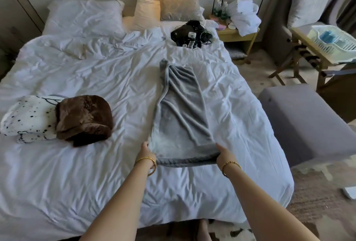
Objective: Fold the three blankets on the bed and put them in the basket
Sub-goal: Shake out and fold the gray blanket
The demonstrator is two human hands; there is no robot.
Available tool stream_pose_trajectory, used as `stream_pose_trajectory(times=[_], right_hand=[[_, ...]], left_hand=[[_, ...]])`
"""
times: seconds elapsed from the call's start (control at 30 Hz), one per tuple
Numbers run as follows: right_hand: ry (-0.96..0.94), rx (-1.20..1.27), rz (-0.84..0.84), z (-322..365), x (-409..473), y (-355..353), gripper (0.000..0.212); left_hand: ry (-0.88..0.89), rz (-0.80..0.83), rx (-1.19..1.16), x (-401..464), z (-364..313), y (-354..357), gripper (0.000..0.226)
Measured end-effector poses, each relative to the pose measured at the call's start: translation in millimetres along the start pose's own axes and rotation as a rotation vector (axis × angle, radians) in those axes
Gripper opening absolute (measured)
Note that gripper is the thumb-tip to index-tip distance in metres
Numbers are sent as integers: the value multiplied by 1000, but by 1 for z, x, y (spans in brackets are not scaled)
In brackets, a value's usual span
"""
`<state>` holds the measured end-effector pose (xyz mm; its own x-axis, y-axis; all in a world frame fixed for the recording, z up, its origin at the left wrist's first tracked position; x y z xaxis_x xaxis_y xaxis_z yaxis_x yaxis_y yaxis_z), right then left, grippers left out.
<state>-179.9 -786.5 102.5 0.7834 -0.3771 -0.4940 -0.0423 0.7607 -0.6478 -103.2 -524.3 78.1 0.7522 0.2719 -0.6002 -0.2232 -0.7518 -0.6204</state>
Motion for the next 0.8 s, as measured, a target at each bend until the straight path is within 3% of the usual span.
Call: stream_pose_trajectory(times=[0.1,0.37,0.57,0.8], right_hand=[[-30,-90,71,-18,-10,17,62],[57,-471,328,-89,-21,92,53],[136,-659,542,-109,-22,131,52],[-24,-538,349,-55,30,120,54]], left_hand=[[57,42,192,-12,16,6,59],[-55,211,466,-3,104,41,54],[-186,411,610,2,139,58,69],[-77,254,598,41,77,39,54]])
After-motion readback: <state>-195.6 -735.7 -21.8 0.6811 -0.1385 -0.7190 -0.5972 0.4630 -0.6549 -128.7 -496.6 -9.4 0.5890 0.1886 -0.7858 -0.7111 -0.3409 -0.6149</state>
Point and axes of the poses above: each hand's wrist, its own x-axis towards the middle knuckle, its own y-axis out of the palm, z = x × y, the point moved 3 cm from there along x, towards the middle knuckle, and after that the axes turned 6 degrees about -y, right-handed, at the moved point
